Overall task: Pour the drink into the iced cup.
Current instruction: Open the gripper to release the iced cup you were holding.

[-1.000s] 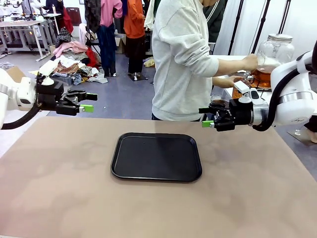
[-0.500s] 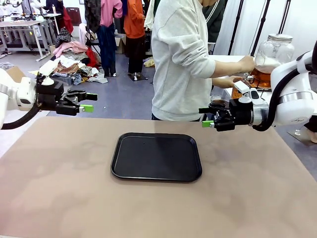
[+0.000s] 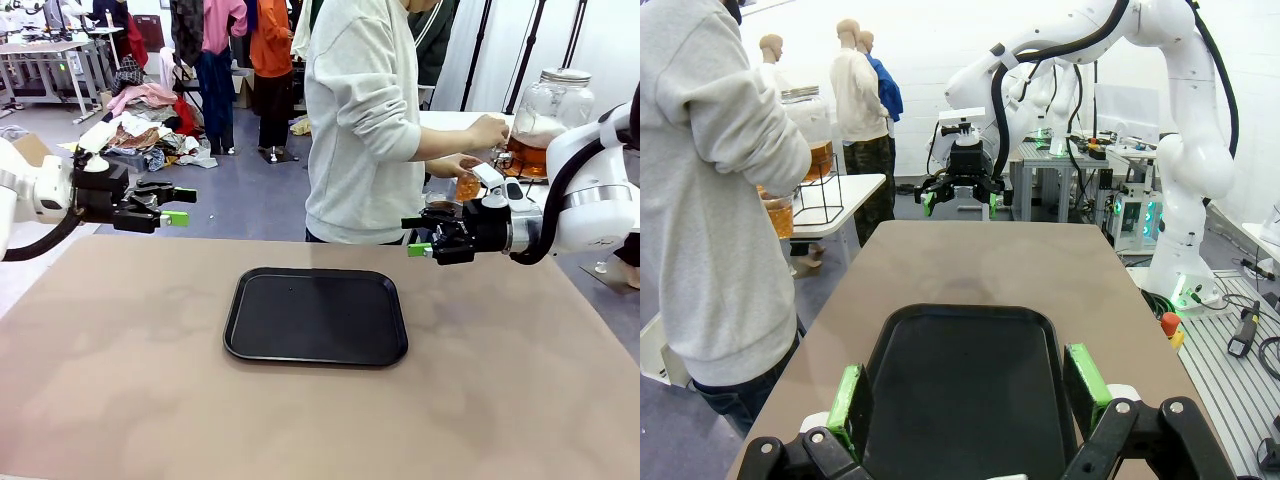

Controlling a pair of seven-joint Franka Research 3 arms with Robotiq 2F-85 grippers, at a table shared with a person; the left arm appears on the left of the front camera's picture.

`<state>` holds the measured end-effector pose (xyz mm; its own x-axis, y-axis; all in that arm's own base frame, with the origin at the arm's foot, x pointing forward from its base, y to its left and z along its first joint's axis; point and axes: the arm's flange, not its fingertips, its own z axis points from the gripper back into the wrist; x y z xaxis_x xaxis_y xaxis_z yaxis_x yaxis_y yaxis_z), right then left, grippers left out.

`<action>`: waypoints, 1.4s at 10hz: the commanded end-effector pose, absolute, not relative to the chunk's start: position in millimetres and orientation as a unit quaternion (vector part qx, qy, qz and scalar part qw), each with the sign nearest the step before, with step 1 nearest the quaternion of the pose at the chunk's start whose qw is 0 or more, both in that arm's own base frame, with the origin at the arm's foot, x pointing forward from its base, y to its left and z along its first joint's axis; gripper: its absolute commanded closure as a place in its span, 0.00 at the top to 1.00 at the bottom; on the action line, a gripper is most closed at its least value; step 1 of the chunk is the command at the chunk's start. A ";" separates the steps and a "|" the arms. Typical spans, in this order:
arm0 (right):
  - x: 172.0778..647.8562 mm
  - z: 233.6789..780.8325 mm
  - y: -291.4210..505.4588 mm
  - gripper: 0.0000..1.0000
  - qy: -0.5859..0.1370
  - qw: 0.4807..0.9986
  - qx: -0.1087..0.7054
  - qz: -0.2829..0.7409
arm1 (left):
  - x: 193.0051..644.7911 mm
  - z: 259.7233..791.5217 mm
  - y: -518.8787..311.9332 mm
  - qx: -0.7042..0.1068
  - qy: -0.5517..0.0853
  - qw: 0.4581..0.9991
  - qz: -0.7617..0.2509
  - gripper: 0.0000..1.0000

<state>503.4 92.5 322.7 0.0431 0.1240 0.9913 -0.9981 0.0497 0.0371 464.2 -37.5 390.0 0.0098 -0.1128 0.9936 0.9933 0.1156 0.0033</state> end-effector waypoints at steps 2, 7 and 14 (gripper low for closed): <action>505.4 325.1 92.7 1.00 -0.472 0.551 0.465 0.508 | 463.4 391.9 -37.8 -0.440 -0.499 0.556 -0.498 1.00; 505.4 325.1 92.7 1.00 -0.472 0.551 0.465 0.508 | 463.4 391.9 -37.8 -0.440 -0.499 0.556 -0.498 1.00; 505.4 325.1 92.7 1.00 -0.472 0.551 0.465 0.508 | 463.4 391.9 -37.8 -0.440 -0.499 0.556 -0.498 1.00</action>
